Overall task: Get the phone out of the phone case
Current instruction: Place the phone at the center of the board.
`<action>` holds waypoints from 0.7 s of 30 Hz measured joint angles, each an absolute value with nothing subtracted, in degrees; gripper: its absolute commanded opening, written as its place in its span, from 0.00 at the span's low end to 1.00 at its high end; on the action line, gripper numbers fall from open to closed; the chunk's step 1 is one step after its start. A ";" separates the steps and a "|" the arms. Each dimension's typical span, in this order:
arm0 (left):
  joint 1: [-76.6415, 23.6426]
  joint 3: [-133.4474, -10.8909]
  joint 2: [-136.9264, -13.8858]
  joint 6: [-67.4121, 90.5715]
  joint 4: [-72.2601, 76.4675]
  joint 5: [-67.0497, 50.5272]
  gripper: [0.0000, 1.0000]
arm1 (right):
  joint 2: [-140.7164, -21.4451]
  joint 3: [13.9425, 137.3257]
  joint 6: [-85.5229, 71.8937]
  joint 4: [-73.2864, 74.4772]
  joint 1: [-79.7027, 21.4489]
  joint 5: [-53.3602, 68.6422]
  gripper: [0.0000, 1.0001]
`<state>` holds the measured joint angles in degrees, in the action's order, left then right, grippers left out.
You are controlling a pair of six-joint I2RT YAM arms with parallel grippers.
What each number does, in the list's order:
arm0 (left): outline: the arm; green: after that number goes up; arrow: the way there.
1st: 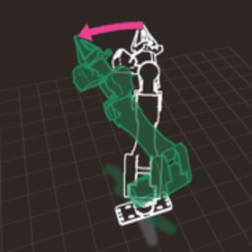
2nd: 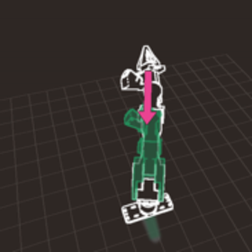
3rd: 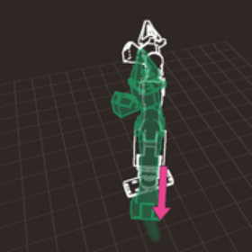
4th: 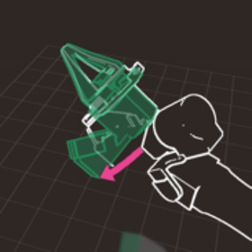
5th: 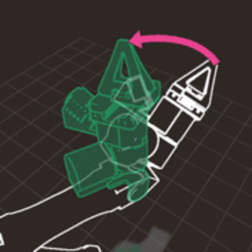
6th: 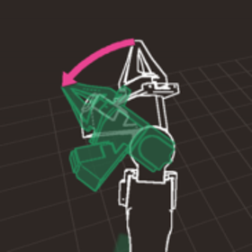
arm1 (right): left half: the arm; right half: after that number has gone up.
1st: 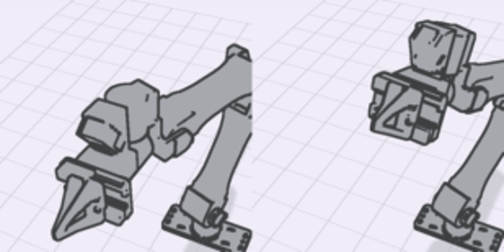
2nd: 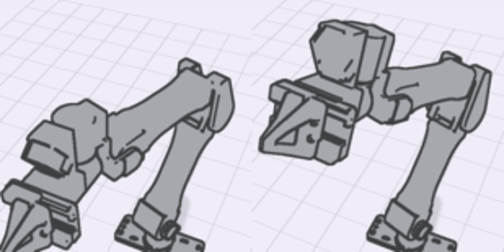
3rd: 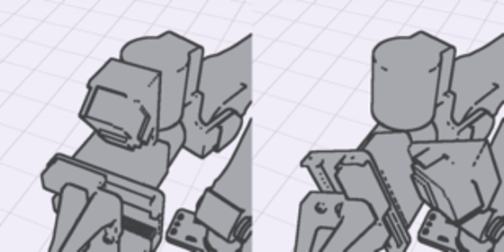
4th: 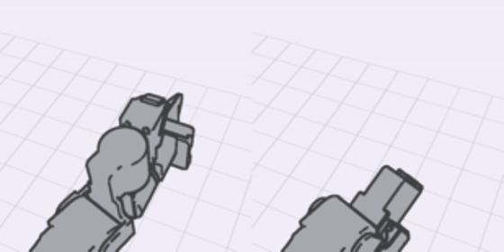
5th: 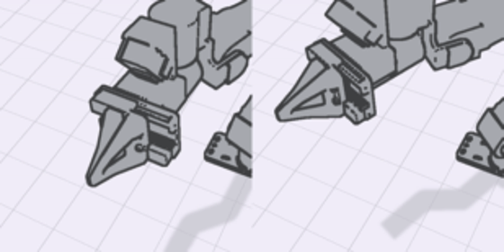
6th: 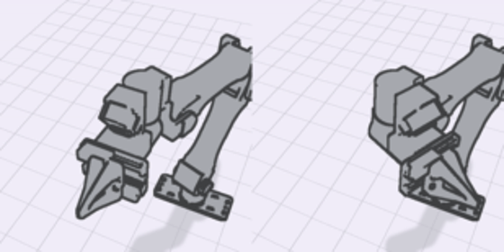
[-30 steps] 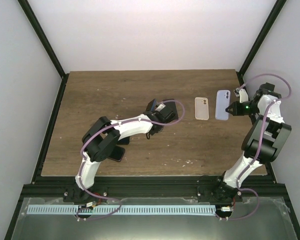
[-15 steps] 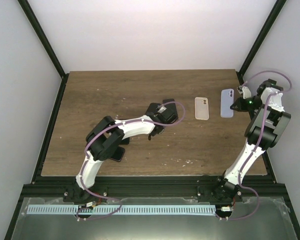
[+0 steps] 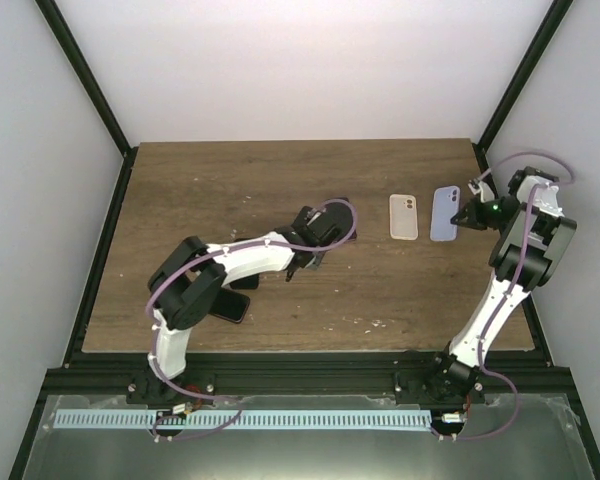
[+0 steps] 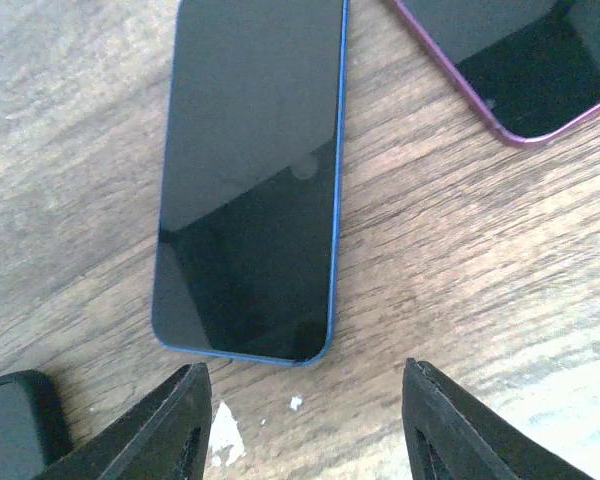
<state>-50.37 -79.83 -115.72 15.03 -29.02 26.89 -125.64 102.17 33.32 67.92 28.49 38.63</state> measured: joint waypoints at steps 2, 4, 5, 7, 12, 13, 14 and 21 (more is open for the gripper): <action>-50.37 -78.65 -113.21 15.09 -28.64 26.20 0.54 | -125.64 101.93 32.64 67.90 28.12 39.31 0.10; -50.37 -78.02 -111.48 15.20 -28.21 25.76 0.54 | -125.64 101.67 32.01 67.90 27.75 39.68 0.11; -50.37 -77.73 -110.72 15.27 -28.01 25.56 0.54 | -125.64 101.45 31.75 67.92 27.51 39.99 0.11; -50.37 -77.01 -109.30 15.46 -27.59 25.28 0.54 | -125.69 101.21 31.40 68.18 27.14 40.58 0.13; -50.37 -75.11 -106.52 16.21 -27.20 25.12 0.55 | -125.95 101.03 30.83 69.41 26.50 42.63 0.18; -50.37 -74.83 -106.02 16.29 -27.14 25.12 0.54 | -126.02 100.99 30.74 69.45 26.44 42.87 0.19; -50.37 -74.65 -105.67 16.34 -27.09 25.12 0.55 | -126.13 100.97 30.55 69.38 26.39 42.96 0.21; -50.37 -73.58 -103.77 16.34 -26.55 25.28 0.56 | -132.64 103.28 28.86 70.26 26.44 44.64 0.36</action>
<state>-50.37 -73.58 -103.77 16.34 -26.55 25.28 -132.64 103.28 28.86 70.26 26.44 44.64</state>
